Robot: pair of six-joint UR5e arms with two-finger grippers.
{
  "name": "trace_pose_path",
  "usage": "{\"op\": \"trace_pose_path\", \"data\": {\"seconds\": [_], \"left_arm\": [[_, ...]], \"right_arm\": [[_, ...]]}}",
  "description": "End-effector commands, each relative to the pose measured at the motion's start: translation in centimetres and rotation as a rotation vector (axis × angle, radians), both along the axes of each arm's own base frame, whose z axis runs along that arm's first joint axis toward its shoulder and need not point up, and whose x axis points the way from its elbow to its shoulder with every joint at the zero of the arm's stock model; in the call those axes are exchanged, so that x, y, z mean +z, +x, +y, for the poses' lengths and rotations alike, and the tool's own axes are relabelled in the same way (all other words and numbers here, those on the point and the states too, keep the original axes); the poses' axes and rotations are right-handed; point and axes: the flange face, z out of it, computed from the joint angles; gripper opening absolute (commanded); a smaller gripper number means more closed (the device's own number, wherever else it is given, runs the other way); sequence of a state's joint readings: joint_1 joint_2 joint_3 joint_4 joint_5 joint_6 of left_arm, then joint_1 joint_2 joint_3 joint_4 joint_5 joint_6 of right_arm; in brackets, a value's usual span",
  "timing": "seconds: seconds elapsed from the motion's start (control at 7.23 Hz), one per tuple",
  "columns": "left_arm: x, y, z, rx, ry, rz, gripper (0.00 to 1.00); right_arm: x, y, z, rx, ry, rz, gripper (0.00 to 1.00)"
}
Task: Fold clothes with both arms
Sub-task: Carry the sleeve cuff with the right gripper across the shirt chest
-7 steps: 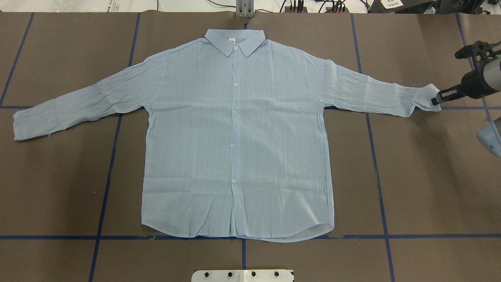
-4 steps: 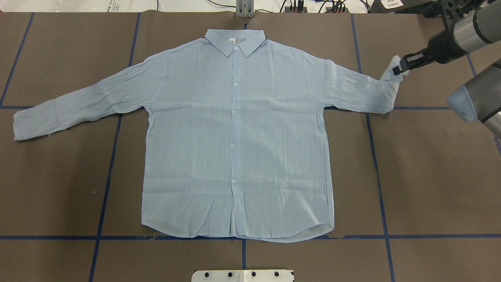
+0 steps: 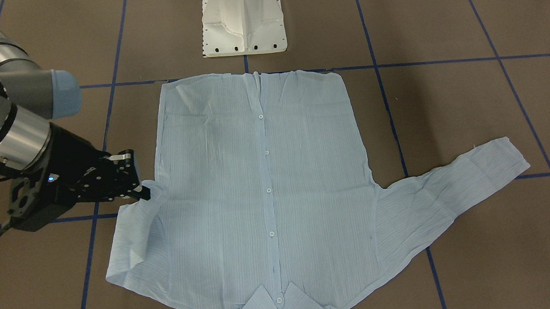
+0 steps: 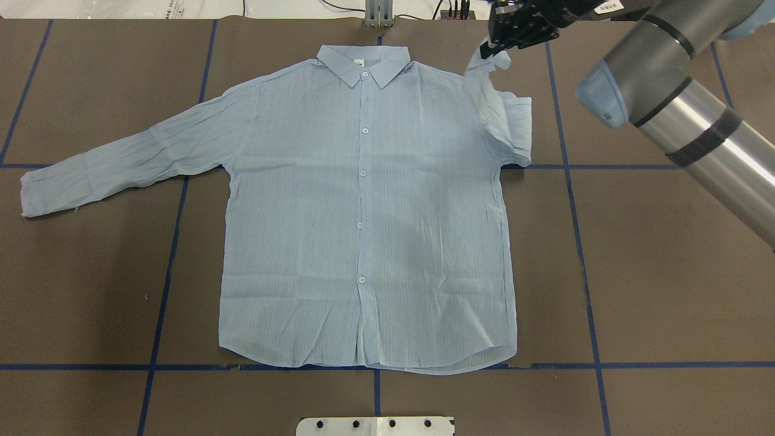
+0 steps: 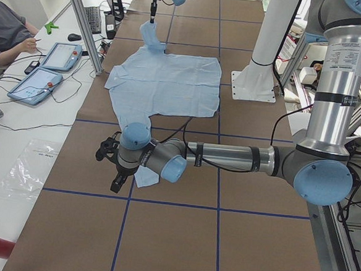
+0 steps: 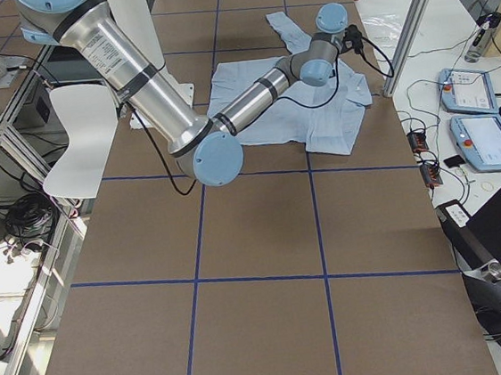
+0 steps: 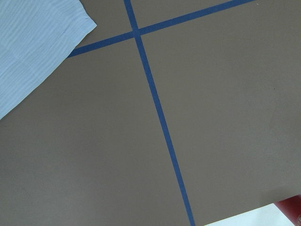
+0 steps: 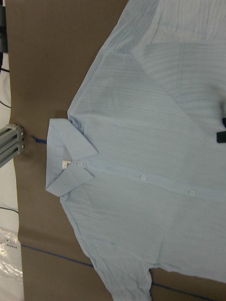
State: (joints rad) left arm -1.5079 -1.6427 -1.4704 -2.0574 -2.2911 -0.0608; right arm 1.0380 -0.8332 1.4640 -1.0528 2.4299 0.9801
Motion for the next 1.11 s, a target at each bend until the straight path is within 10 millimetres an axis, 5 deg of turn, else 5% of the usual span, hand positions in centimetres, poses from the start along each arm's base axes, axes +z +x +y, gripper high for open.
{"op": "trace_pose_path", "data": {"seconds": [0.0, 0.28, 0.83, 0.97], "left_arm": [[0.5, 0.0, 0.0, 0.0, -0.009, -0.002, 1.0], [1.0, 0.0, 0.1, 0.0, -0.017, -0.002, 1.0], [1.5, 0.1, -1.0, 0.002, -0.028, -0.003, 1.0], [1.8, 0.2, -1.5, 0.002, -0.034, -0.003, 1.0]], "right_arm": [[-7.8, -7.4, 1.0, 0.012, 0.024, 0.013, 0.0], [-10.0, -15.4, 1.2, -0.003, 0.027, 0.057, 0.0], [-9.3, -32.5, 3.9, 0.004, 0.061, 0.268, 0.0], [-10.1, -35.7, 6.3, 0.041, 0.11, 0.3, 0.8]]}}
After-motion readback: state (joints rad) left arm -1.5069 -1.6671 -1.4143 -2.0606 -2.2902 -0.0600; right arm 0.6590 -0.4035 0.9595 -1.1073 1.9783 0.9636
